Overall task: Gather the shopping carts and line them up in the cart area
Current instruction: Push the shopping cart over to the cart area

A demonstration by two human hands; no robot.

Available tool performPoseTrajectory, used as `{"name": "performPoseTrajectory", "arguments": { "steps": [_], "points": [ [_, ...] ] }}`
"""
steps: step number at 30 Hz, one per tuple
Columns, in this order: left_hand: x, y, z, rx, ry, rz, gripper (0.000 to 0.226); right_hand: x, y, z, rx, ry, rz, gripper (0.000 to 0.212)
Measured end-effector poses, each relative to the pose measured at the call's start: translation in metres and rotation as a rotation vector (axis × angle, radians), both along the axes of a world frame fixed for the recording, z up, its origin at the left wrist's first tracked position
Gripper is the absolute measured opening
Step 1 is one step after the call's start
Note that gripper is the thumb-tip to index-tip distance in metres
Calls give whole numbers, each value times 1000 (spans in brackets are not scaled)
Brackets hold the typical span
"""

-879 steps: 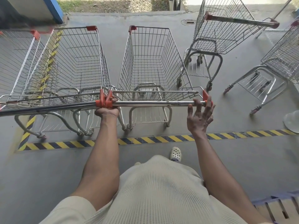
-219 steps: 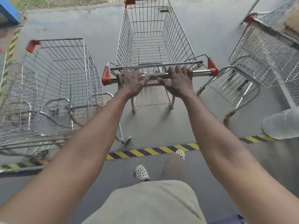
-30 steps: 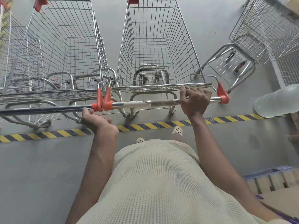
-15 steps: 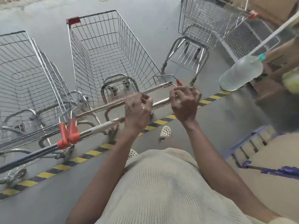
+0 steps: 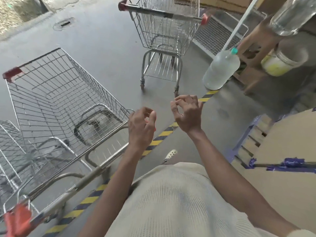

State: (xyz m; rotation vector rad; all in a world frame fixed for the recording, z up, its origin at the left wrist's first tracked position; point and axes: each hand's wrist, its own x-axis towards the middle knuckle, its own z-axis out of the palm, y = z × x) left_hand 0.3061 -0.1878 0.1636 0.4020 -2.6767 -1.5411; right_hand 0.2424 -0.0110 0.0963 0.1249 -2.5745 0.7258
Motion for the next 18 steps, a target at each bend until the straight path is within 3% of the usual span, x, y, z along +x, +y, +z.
{"name": "performPoseTrajectory", "arguments": {
  "steps": [9, 18],
  "points": [
    [-108, 58, -1, 32, -46, 26, 17, -90, 63, 20, -102, -70, -108, 20],
    [-238, 61, -28, 44, -65, 96, 27, -149, 73, -1, -23, -110, 29, 20]
  ]
}}
